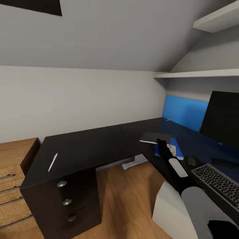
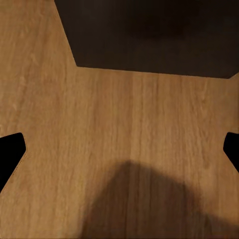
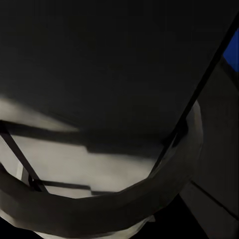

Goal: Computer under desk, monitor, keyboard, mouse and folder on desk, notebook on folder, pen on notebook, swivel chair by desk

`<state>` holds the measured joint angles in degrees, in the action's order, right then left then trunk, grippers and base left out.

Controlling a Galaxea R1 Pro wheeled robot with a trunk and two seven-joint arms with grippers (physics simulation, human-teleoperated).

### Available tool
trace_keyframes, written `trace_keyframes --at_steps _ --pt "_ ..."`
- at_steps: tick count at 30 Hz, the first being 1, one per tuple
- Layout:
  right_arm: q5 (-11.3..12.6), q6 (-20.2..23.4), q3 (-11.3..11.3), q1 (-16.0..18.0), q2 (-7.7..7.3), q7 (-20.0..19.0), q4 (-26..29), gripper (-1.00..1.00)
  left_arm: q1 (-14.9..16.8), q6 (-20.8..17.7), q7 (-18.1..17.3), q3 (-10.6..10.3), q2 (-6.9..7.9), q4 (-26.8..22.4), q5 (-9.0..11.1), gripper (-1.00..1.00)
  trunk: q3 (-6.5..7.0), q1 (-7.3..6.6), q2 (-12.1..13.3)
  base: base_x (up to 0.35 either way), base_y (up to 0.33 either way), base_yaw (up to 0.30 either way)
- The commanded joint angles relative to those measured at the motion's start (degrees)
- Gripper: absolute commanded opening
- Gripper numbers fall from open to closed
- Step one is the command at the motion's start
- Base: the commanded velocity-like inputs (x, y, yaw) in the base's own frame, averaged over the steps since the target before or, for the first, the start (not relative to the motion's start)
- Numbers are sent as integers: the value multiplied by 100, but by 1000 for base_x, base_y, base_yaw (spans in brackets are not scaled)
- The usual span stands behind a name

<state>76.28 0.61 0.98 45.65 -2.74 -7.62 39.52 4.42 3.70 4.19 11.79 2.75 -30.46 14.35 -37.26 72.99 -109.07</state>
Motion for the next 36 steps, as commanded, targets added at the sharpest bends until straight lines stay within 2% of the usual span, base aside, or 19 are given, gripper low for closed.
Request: trace_keyframes --at_steps 1,5,8,13,22,33,36 --pt "64 3 4 5 -5 -37 7 -100 2 233 12 -16 31 166 60 100 -6 -1 -3 0 0 -256" --pt "63 -4 19 5 -13 -37 22 -100 1 639 8 -30 58 365 52 100 -6 -1 -3 0 0 -253" --pt "62 8 133 5 -15 -42 27 -100 1 923 6 -97 64 435 45 100 -7 -1 -3 0 0 -144" --pt "68 26 227 5 -16 -46 28 -100 0 1169 5 -176 71 469 50 100 -7 -1 -3 0 0 -48" --pt "71 29 267 5 -16 -30 15 -100 2 1243 3 -202 68 487 51 100 -7 -1 -3 0 0 -5" --pt "71 15 442 5 -26 -25 1 -100 3 1247 3 -203 67 488 51 100 -7 -1 -3 1 0 0" --pt "71 10 559 5 -25 121 -12 -100 5 1247 9 -203 67 488 51 100 -7 -1 -3 174 -48 0"
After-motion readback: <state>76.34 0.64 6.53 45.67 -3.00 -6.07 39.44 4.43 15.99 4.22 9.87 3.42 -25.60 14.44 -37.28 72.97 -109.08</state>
